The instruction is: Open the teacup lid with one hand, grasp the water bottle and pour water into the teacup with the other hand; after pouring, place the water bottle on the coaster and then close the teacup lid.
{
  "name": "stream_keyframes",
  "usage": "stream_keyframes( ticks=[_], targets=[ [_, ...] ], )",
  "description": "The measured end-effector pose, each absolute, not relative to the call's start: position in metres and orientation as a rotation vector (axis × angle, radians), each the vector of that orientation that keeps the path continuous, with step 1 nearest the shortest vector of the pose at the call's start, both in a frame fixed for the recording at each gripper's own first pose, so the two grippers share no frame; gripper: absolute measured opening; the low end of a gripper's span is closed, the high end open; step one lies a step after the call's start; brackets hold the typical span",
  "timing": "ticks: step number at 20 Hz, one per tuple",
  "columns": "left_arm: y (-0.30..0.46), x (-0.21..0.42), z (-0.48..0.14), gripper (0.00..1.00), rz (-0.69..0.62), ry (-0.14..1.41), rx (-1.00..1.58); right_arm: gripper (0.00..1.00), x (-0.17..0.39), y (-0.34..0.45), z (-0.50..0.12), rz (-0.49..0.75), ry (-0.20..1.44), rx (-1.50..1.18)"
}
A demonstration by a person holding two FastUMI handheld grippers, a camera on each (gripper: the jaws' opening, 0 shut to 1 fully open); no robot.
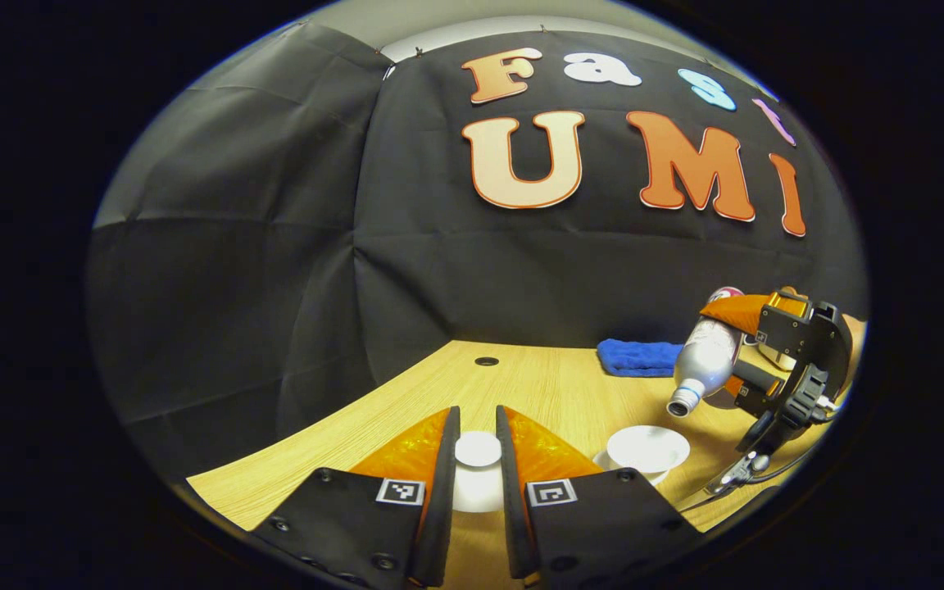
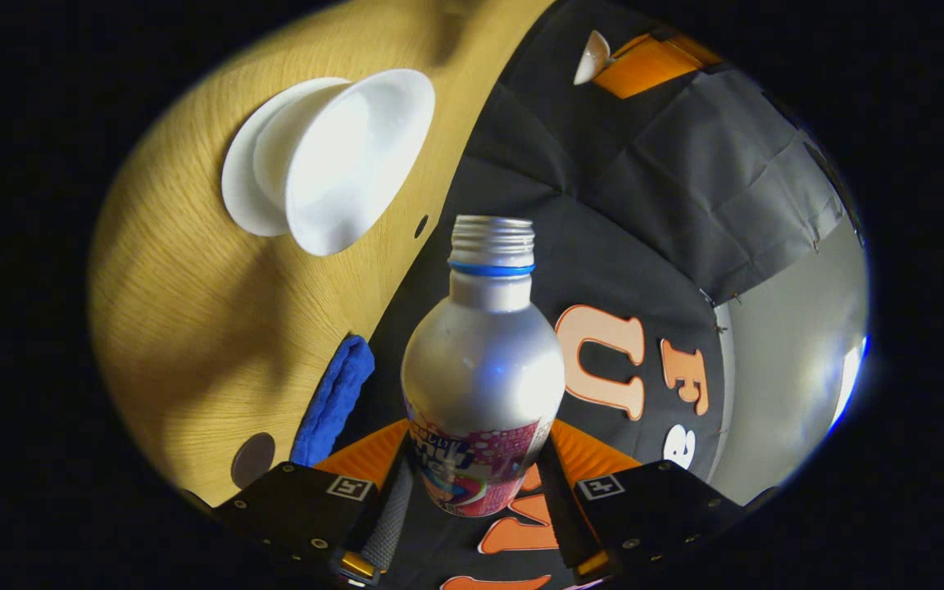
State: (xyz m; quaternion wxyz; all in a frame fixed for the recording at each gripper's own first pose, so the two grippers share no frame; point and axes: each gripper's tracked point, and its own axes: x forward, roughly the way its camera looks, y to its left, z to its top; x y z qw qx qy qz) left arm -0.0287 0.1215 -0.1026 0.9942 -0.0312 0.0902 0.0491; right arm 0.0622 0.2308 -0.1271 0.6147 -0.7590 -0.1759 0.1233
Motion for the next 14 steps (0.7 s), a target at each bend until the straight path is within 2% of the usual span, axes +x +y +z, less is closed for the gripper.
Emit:
stream_keyframes(
  ticks=[2, 14],
  targets=[
    [0.111, -0.025, -0.099, 0.31, 0.080, 0.172, -0.075, 0.76, 0.071, 0.222, -0.130, 0.294, -0.320, -1.664],
    [0.050, -0.004, -0.071, 0.31, -0.035, 0.125, -0.061, 0.76, 0.075, 0.150, -0.106, 0.203, -0.078, -1.175]
  ],
)
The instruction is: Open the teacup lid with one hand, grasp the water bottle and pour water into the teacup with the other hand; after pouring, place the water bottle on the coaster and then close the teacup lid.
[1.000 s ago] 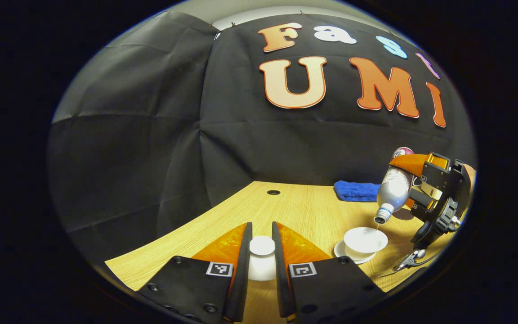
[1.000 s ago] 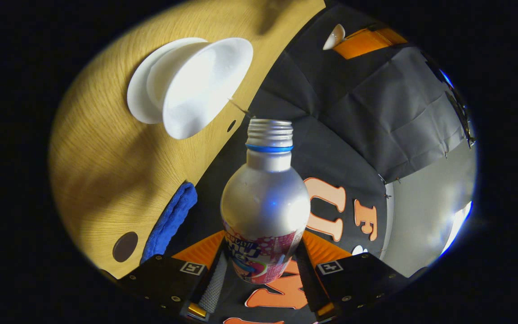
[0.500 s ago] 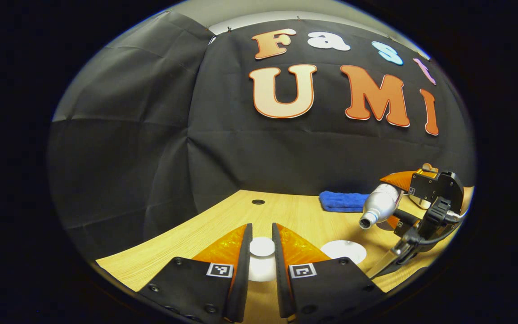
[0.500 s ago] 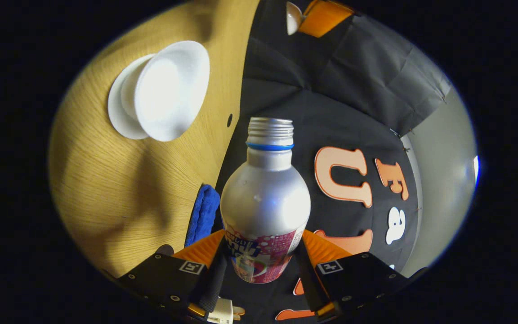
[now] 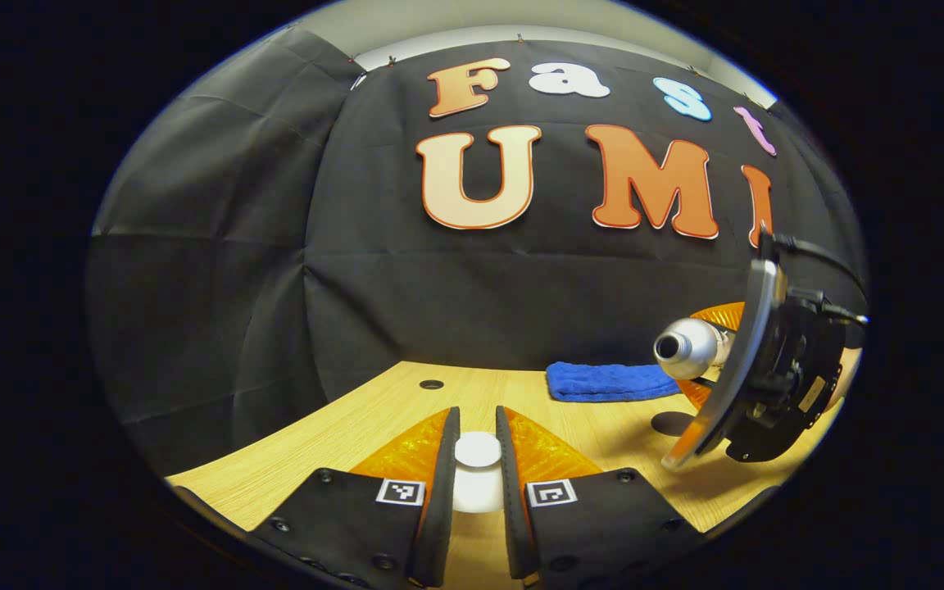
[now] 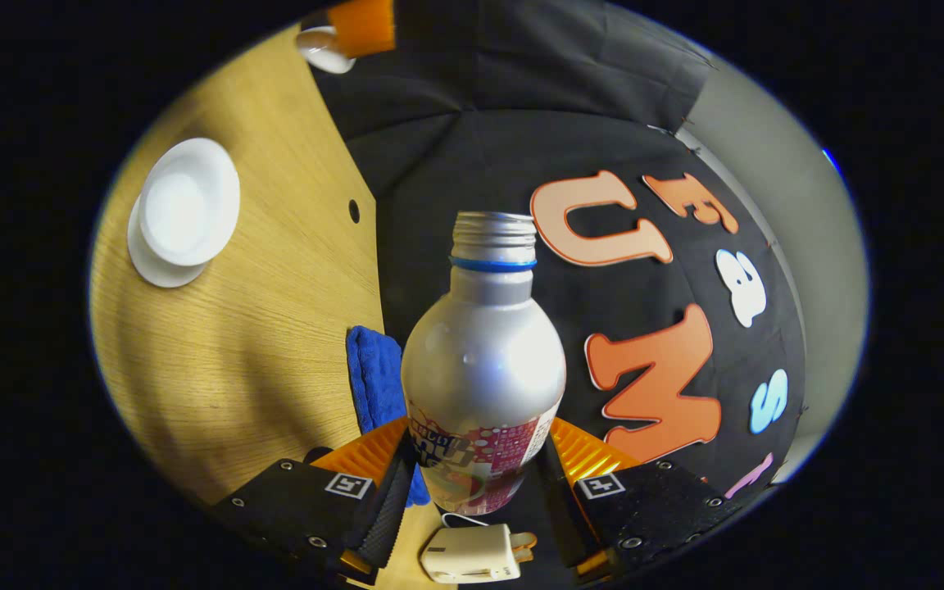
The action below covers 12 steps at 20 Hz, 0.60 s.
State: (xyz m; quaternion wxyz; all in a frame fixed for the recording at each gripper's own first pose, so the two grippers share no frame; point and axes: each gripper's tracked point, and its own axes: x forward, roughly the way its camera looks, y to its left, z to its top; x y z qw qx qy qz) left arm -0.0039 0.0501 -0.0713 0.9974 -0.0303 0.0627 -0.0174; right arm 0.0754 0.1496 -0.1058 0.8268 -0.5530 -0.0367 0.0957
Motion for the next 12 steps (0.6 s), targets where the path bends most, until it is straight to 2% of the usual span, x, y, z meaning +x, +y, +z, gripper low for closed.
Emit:
stream_keyframes(
  ticks=[5, 6, 12],
  targets=[
    [0.018, 0.001, -0.069, 0.29, -0.100, 0.121, -0.069, 0.76, 0.083, 0.102, -0.116, 0.144, 0.052, -1.006],
    [0.012, 0.002, -0.072, 0.31, -0.112, 0.127, -0.071, 0.76, 0.084, 0.093, -0.118, 0.137, 0.072, -0.963],
    [-0.022, 0.009, -0.090, 0.31, -0.164, 0.177, -0.049, 0.76, 0.090, 0.044, -0.122, 0.072, 0.173, -0.703]
  ],
)
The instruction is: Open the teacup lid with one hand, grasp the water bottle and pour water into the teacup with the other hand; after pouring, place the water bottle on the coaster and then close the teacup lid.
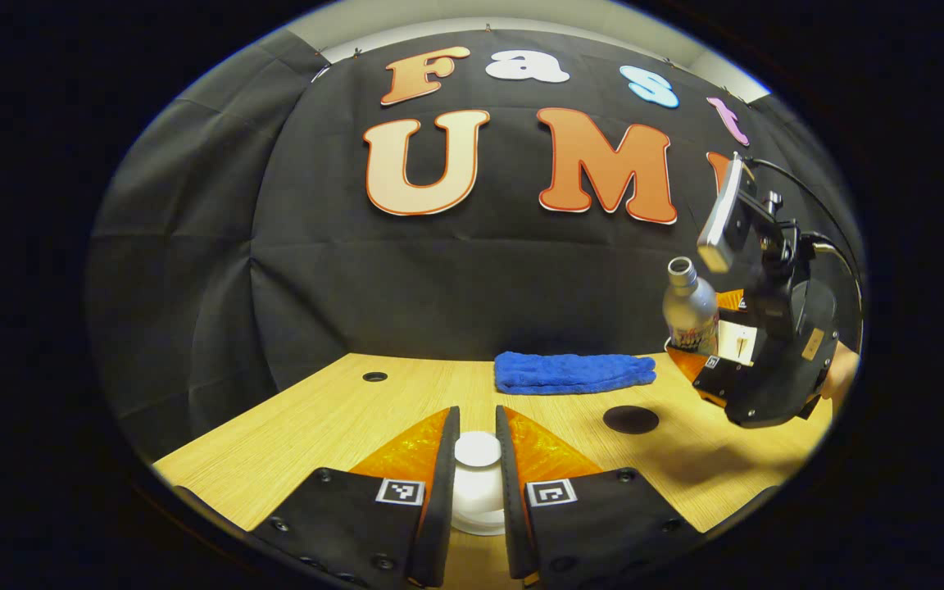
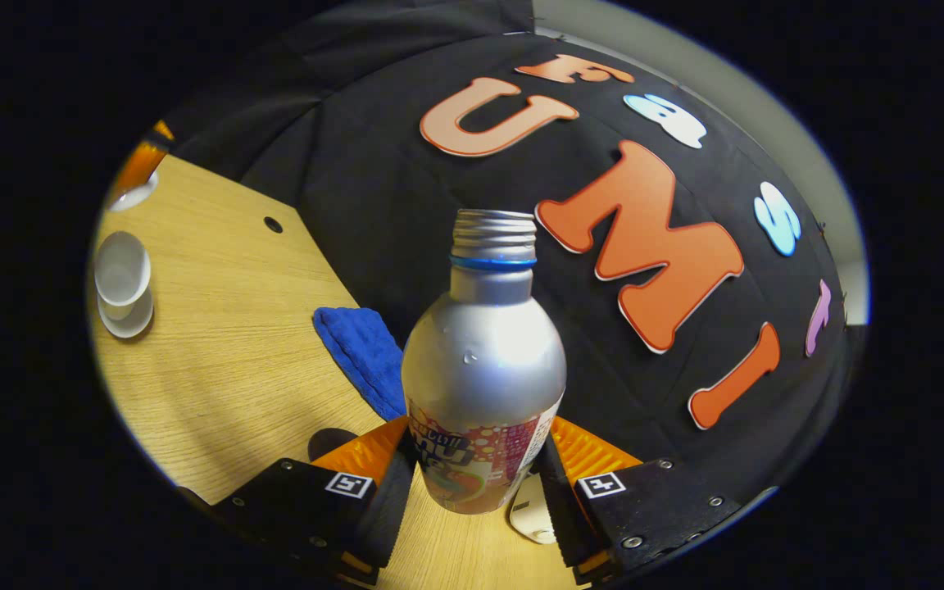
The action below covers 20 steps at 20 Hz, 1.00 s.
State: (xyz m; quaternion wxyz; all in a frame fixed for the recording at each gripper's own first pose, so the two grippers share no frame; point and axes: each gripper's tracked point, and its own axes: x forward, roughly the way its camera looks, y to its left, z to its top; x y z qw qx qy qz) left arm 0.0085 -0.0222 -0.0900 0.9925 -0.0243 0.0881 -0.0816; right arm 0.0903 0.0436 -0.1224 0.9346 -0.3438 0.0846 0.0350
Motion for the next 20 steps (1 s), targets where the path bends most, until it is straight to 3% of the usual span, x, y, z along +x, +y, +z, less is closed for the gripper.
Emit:
stream_keyframes(
  ticks=[14, 20],
  targets=[
    [-0.042, 0.022, -0.153, 0.29, -0.149, 0.334, -0.018, 0.76, 0.088, 0.019, -0.129, 0.104, 0.223, -0.339],
    [-0.038, 0.023, -0.159, 0.34, -0.128, 0.356, -0.014, 0.76, 0.087, 0.022, -0.133, 0.128, 0.233, -0.304]
  ],
)
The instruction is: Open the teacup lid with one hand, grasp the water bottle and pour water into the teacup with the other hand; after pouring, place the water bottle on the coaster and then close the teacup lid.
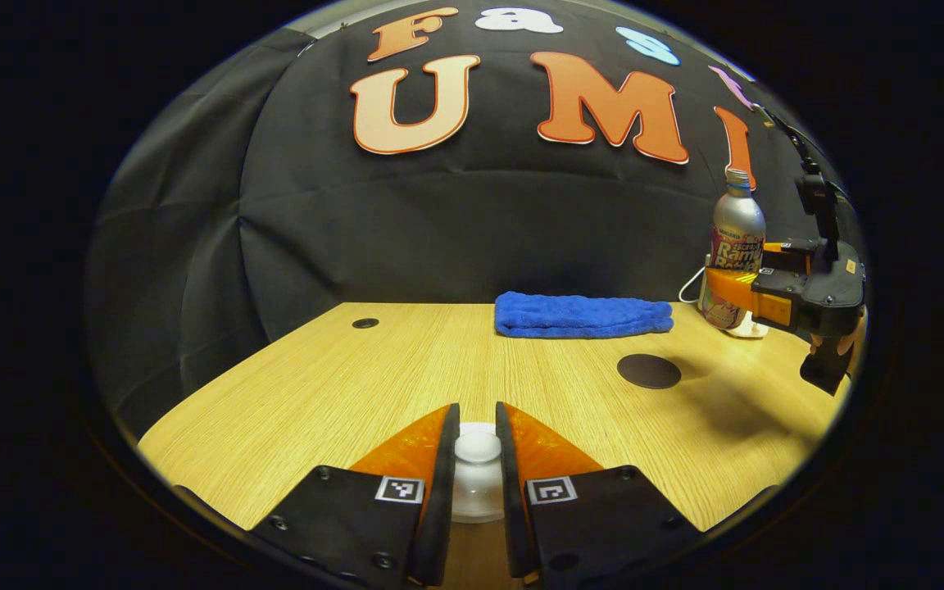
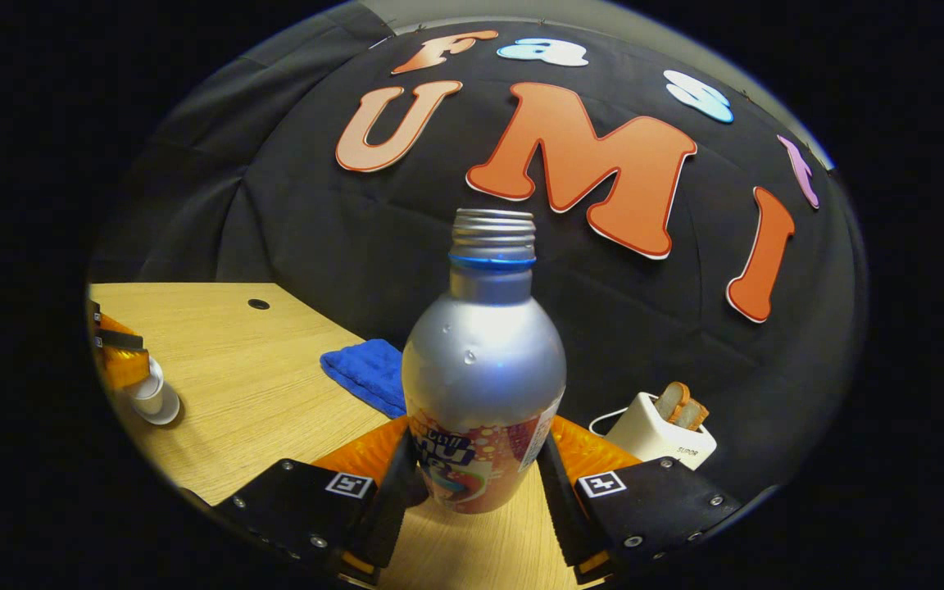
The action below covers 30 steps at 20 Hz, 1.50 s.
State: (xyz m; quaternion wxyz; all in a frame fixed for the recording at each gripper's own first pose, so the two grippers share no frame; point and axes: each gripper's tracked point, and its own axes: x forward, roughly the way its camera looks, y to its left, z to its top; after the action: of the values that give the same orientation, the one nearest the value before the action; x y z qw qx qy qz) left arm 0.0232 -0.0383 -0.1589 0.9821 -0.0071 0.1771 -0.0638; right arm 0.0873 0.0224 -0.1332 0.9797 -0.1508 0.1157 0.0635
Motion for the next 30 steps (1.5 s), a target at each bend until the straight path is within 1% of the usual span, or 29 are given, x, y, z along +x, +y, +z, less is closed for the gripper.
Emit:
stream_keyframes(
  ticks=[1, 3, 4, 5, 6, 7, 8, 10, 11, 12, 13, 14, 15, 16, 18, 19, 20, 21, 23, 24, 25, 26, 27, 29, 30],
  targets=[
    [-0.038, 0.024, -0.160, 0.31, -0.125, 0.359, -0.017, 0.76, 0.087, 0.021, -0.134, 0.128, 0.237, -0.302],
    [-0.038, 0.023, -0.160, 0.34, -0.125, 0.356, -0.017, 0.76, 0.086, 0.023, -0.135, 0.131, 0.252, -0.296],
    [-0.038, 0.023, -0.161, 0.38, -0.127, 0.358, -0.017, 0.76, 0.085, 0.023, -0.135, 0.135, 0.261, -0.290],
    [-0.038, 0.023, -0.160, 0.35, -0.128, 0.355, -0.018, 0.76, 0.085, 0.023, -0.135, 0.139, 0.269, -0.283],
    [-0.037, 0.024, -0.159, 0.36, -0.129, 0.353, -0.020, 0.76, 0.084, 0.024, -0.136, 0.143, 0.277, -0.277],
    [-0.036, 0.025, -0.159, 0.33, -0.130, 0.351, -0.021, 0.76, 0.084, 0.024, -0.137, 0.147, 0.284, -0.273],
    [-0.036, 0.025, -0.158, 0.36, -0.130, 0.348, -0.023, 0.76, 0.084, 0.024, -0.136, 0.150, 0.288, -0.272],
    [-0.035, 0.025, -0.153, 0.37, -0.132, 0.328, -0.028, 0.76, 0.083, 0.024, -0.137, 0.154, 0.293, -0.268],
    [-0.034, 0.026, -0.148, 0.42, -0.131, 0.313, -0.028, 0.76, 0.084, 0.025, -0.138, 0.158, 0.295, -0.262],
    [-0.032, 0.026, -0.146, 0.40, -0.128, 0.301, -0.023, 0.76, 0.085, 0.026, -0.139, 0.161, 0.296, -0.254],
    [-0.031, 0.027, -0.143, 0.44, -0.125, 0.293, -0.019, 0.76, 0.084, 0.026, -0.140, 0.166, 0.299, -0.249],
    [-0.031, 0.027, -0.142, 0.44, -0.125, 0.288, -0.015, 0.76, 0.084, 0.027, -0.140, 0.168, 0.301, -0.246],
    [-0.030, 0.028, -0.142, 0.41, -0.124, 0.289, -0.014, 0.76, 0.082, 0.027, -0.139, 0.172, 0.302, -0.244],
    [-0.029, 0.028, -0.144, 0.44, -0.124, 0.292, -0.015, 0.76, 0.083, 0.027, -0.138, 0.174, 0.301, -0.241],
    [-0.026, 0.027, -0.143, 0.41, -0.121, 0.289, -0.022, 0.76, 0.083, 0.028, -0.141, 0.176, 0.306, -0.228],
    [-0.024, 0.027, -0.141, 0.44, -0.119, 0.284, -0.025, 0.76, 0.084, 0.030, -0.144, 0.178, 0.313, -0.217],
    [-0.023, 0.025, -0.141, 0.41, -0.116, 0.282, -0.025, 0.76, 0.085, 0.032, -0.147, 0.182, 0.322, -0.207],
    [-0.022, 0.025, -0.139, 0.47, -0.114, 0.277, -0.027, 0.76, 0.087, 0.035, -0.151, 0.183, 0.329, -0.196],
    [-0.019, 0.025, -0.136, 0.51, -0.110, 0.268, -0.031, 0.76, 0.089, 0.042, -0.161, 0.195, 0.361, -0.161],
    [-0.018, 0.025, -0.135, 0.59, -0.108, 0.263, -0.032, 0.76, 0.089, 0.044, -0.167, 0.200, 0.378, -0.147],
    [-0.017, 0.026, -0.134, 0.58, -0.104, 0.260, -0.033, 0.76, 0.086, 0.044, -0.171, 0.200, 0.394, -0.134],
    [-0.017, 0.025, -0.133, 0.63, -0.105, 0.256, -0.033, 0.76, 0.085, 0.045, -0.176, 0.199, 0.411, -0.120],
    [-0.017, 0.025, -0.132, 0.58, -0.102, 0.252, -0.035, 0.76, 0.084, 0.047, -0.181, 0.199, 0.433, -0.105],
    [-0.017, 0.025, -0.130, 0.59, -0.105, 0.245, -0.042, 0.77, 0.084, 0.049, -0.180, 0.201, 0.437, -0.058],
    [-0.018, 0.025, -0.131, 0.71, -0.106, 0.244, -0.045, 0.76, 0.084, 0.052, -0.183, 0.199, 0.450, -0.031]
  ],
)
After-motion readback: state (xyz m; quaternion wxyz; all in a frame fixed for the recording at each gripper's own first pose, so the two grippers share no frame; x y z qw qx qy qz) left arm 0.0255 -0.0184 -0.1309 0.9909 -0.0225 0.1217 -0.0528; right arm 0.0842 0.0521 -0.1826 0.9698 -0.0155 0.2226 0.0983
